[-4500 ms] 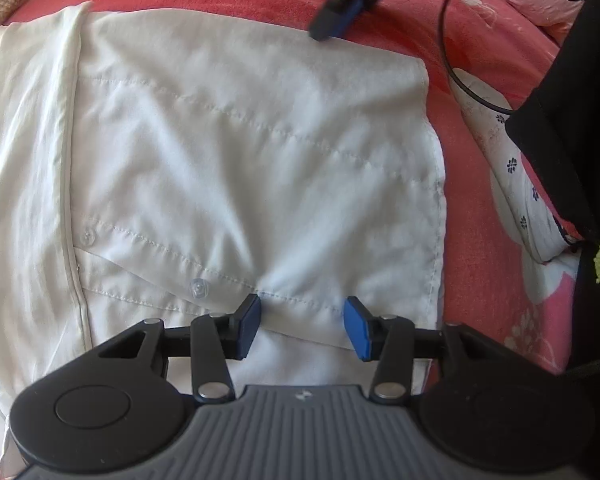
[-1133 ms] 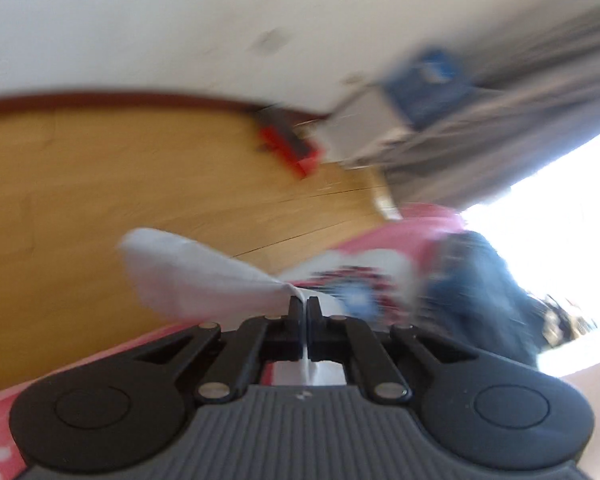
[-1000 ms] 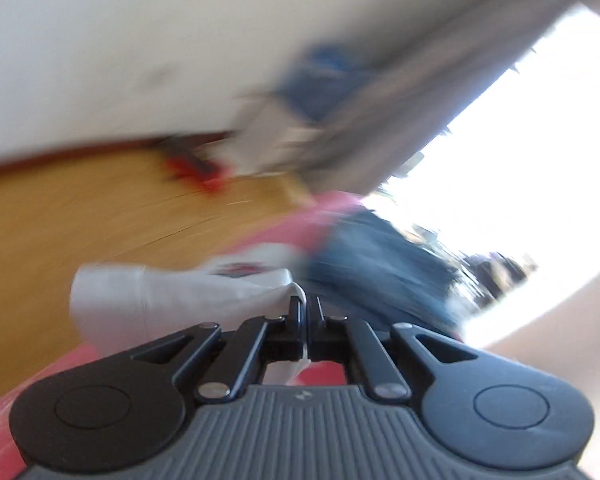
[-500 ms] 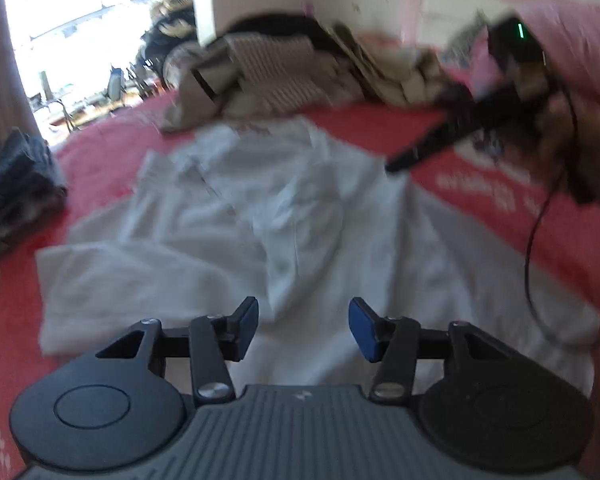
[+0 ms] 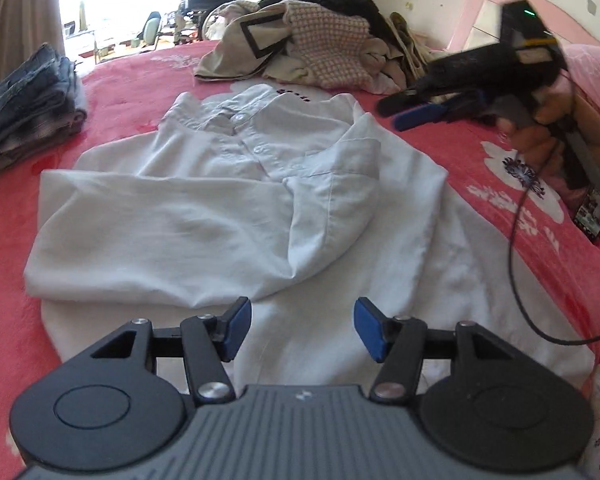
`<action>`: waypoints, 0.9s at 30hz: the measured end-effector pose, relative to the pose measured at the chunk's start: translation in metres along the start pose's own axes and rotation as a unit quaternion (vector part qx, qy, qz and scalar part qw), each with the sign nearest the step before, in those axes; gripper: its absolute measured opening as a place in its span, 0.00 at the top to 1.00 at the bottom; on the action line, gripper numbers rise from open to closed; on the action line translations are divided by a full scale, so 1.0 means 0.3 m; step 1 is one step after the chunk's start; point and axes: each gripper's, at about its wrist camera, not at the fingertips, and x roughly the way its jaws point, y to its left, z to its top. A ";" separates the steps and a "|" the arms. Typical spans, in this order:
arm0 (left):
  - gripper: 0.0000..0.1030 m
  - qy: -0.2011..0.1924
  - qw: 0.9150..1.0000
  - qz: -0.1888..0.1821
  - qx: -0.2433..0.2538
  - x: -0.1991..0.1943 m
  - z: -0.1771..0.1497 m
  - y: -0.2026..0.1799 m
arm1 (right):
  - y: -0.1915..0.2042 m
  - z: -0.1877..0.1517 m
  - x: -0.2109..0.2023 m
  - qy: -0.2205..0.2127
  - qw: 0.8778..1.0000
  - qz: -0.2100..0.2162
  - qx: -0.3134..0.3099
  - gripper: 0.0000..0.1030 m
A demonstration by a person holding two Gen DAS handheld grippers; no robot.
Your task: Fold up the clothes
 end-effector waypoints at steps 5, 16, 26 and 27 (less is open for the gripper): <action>0.42 -0.013 0.998 -0.039 0.057 0.110 0.097 -0.038 | 0.053 0.049 0.138 0.055 0.996 -0.030 -0.064 0.48; 0.42 0.018 0.998 -0.053 -0.024 0.348 0.231 0.033 | -0.041 0.012 0.058 0.053 0.993 0.017 0.100 0.48; 0.82 -0.004 0.998 -0.062 -0.026 0.395 0.251 0.019 | -0.155 -0.040 0.029 0.065 0.968 0.058 0.237 0.48; 0.86 -0.014 0.998 -0.060 -0.013 0.382 0.242 -0.002 | -0.159 -0.047 0.033 0.070 0.965 0.058 0.244 0.48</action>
